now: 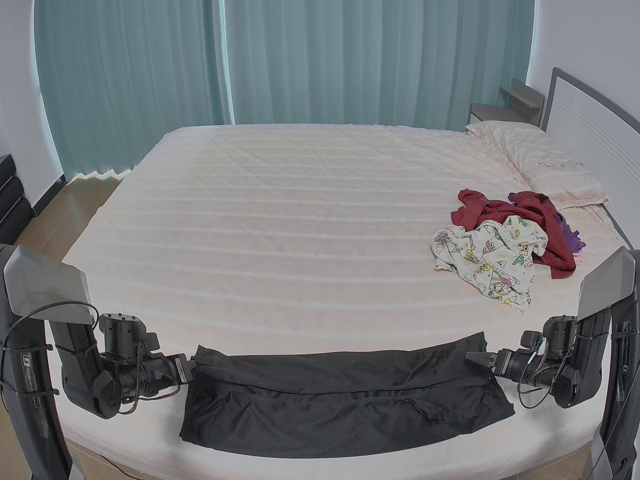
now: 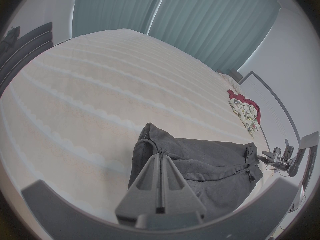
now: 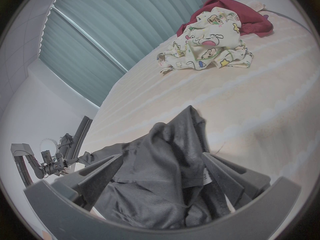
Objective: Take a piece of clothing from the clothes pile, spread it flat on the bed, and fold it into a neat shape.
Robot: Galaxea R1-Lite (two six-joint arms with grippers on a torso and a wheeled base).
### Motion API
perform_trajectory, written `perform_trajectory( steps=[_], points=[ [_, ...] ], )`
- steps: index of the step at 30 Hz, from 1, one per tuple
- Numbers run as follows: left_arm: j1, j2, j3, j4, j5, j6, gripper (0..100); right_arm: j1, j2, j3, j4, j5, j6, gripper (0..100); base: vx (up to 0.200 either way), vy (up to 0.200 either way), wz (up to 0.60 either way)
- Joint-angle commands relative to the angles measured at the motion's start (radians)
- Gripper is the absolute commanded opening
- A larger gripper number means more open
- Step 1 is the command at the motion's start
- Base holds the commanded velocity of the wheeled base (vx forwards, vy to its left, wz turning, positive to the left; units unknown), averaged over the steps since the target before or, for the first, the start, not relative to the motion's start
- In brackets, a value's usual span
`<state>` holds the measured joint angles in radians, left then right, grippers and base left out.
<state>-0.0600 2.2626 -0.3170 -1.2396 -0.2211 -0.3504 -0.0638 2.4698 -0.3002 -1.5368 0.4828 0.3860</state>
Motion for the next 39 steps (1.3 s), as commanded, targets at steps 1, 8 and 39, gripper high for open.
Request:
perform_trajectory(
  steps=[1, 8, 39],
  points=[
    [0.000, -0.001, -0.002, -0.001, 0.000, -0.001, 0, -0.005, 0.029, 0.001, 0.000, 0.000, -0.024, 100, 0.000, 0.000, 0.00],
    [0.002, -0.001, -0.004, 0.000, 0.000, -0.001, 0, -0.001, 0.055, 0.006, -0.003, 0.000, -0.068, 100, 0.000, 0.000, 0.00],
    [0.052, -0.005, 0.056, -0.001, -0.018, 0.125, 0, -0.044, 0.032, 0.023, -0.006, 0.004, -0.119, 0, 0.000, 0.000, 0.00]
  ],
)
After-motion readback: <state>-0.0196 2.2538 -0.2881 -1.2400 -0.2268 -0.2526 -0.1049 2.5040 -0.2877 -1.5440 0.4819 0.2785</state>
